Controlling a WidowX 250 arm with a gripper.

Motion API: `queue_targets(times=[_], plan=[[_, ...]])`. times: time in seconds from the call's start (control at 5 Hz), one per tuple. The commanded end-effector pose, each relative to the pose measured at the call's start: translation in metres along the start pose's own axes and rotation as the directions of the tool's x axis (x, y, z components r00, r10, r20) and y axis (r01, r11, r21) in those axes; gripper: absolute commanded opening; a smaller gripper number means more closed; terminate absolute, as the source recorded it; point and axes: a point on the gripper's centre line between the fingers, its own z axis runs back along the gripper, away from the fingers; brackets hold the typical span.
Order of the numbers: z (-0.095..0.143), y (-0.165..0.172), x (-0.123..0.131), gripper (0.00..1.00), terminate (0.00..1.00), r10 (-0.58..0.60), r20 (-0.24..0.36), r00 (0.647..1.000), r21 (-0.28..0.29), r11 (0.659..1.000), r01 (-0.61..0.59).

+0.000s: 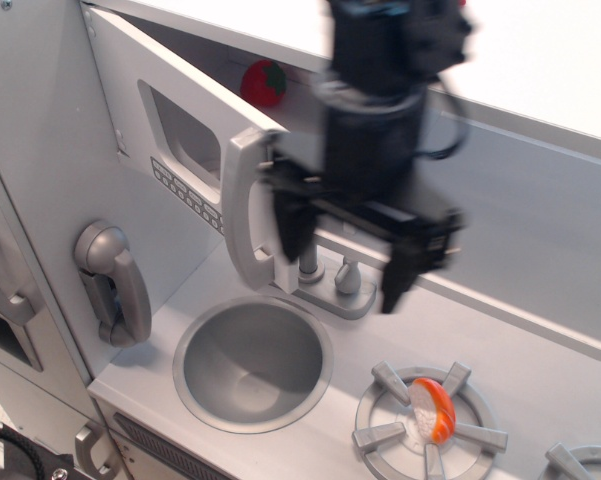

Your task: Open microwave

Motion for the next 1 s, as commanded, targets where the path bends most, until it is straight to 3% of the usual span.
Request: queue_targets(times=[0.0, 0.4, 0.8], plan=[[0.025, 0.018, 0.066, 1.00, 0.00, 0.112, 0.120, 0.986, -0.062, 0.993, -0.105], [0.013, 0.062, 0.058, 1.00, 0.00, 0.082, 0.112, 0.990, -0.053, 0.996, -0.077], [0.013, 0.100, 0.022, 1.00, 0.00, 0.053, 0.142, 0.988, -0.022, 0.998, -0.050]])
